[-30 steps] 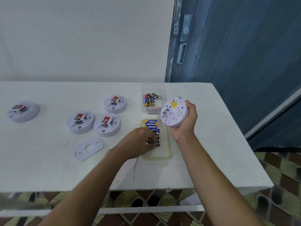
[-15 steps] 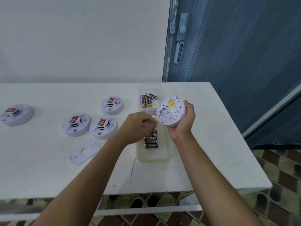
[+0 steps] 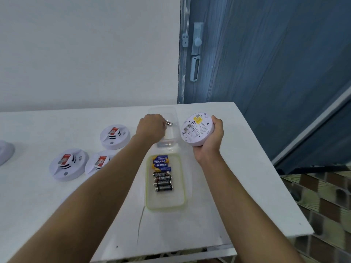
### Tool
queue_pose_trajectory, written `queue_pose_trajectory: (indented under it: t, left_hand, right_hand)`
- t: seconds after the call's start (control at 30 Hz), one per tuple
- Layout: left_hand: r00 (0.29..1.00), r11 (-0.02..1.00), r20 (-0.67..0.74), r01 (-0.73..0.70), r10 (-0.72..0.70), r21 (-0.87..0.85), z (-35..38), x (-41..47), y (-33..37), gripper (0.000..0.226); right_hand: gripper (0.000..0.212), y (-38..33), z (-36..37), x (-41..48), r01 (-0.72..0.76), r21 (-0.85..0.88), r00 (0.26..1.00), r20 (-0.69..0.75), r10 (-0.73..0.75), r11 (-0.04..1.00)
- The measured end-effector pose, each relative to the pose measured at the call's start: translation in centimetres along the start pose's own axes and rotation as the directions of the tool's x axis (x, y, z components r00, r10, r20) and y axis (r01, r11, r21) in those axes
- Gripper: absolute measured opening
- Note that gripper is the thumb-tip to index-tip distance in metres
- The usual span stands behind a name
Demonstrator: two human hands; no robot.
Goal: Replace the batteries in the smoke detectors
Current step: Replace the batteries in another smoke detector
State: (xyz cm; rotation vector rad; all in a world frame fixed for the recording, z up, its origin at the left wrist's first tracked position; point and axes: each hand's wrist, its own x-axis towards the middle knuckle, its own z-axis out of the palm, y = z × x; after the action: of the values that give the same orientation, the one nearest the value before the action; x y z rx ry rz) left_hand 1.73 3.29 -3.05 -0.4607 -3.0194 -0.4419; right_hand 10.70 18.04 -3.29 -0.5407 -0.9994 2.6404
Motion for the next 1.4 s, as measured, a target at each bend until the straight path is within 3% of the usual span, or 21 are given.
queue_pose_trajectory:
  t: [0.07,0.17,0.47,0.67,0.77,0.83,0.9,0.97,1.03,1.17,1.3,1.4]
  left_hand:
    - [1.0,0.983,0.029,-0.009,0.004,0.185,0.4,1.0,0.1,0.022]
    - [0.996,0.958,0.08,0.019,-0.044,0.286,0.9,2.1,0.5,0.027]
    - [0.99,0.962,0.112,0.057,-0.089,0.266,1.4,2.3,1.4,0.019]
    - [0.991,0.967,0.126,0.014,-0.047,0.254,1.6,2.2,1.7,0.014]
    - [1.0,0.992,0.016,-0.001,-0.001,0.125,1.2,1.7,1.8,0.015]
    - [0.991,0.997,-0.128,-0.045,0.038,-0.055,1.0,1.1,1.7,0.016]
    - [0.966,0.938,-0.256,-0.126,0.042,-0.322,0.5,0.3,1.6,0.011]
    - [0.951,0.813,-0.307,-0.195,0.021,-0.549,-0.3,-0.9,1.9,0.013]
    - [0.954,0.75,-0.299,-0.212,0.02,-0.626,-1.2,-2.1,2.1,0.021]
    - [0.973,0.723,-0.226,-0.188,0.045,-0.665,-2.1,-4.4,2.4,0.028]
    - [0.994,0.498,-0.105,-0.095,0.007,-0.862,-3.1,-6.3,3.2,0.03]
    - [0.996,0.474,-0.089,-0.087,0.017,-0.876,-3.5,-7.1,3.7,0.023]
  right_hand:
    - [0.025,-0.2,0.1,0.4,-0.008,-0.013,1.0,-0.003,0.008,1.0]
    - [0.027,-0.3,0.1,1.1,-0.021,-0.023,1.0,-0.005,0.021,1.0]
    - [0.026,-0.6,0.4,1.4,-0.032,-0.023,0.999,0.008,0.033,0.999]
    - [0.027,-0.6,0.4,1.2,-0.029,-0.001,0.999,0.023,0.029,1.0]
    - [0.027,-0.6,0.3,1.1,-0.021,0.009,0.999,0.03,0.02,1.0]
    - [0.027,-0.6,0.2,1.0,-0.019,0.016,0.999,0.039,0.018,1.0]
    - [0.026,-0.5,0.1,0.8,-0.019,0.037,0.998,0.057,0.017,0.999]
    - [0.027,-0.5,0.0,0.7,-0.025,0.063,0.997,0.07,0.021,0.998]
    - [0.026,-0.4,0.0,0.5,-0.025,0.081,0.996,0.084,0.018,0.996]
    - [0.027,0.0,-0.2,0.1,-0.029,0.082,0.996,0.089,0.021,0.996]
    - [0.038,-0.1,0.0,-0.6,-0.033,0.049,0.993,0.115,0.028,0.998]
    - [0.041,-0.2,0.2,-1.1,-0.047,0.029,0.989,0.143,0.043,0.998]
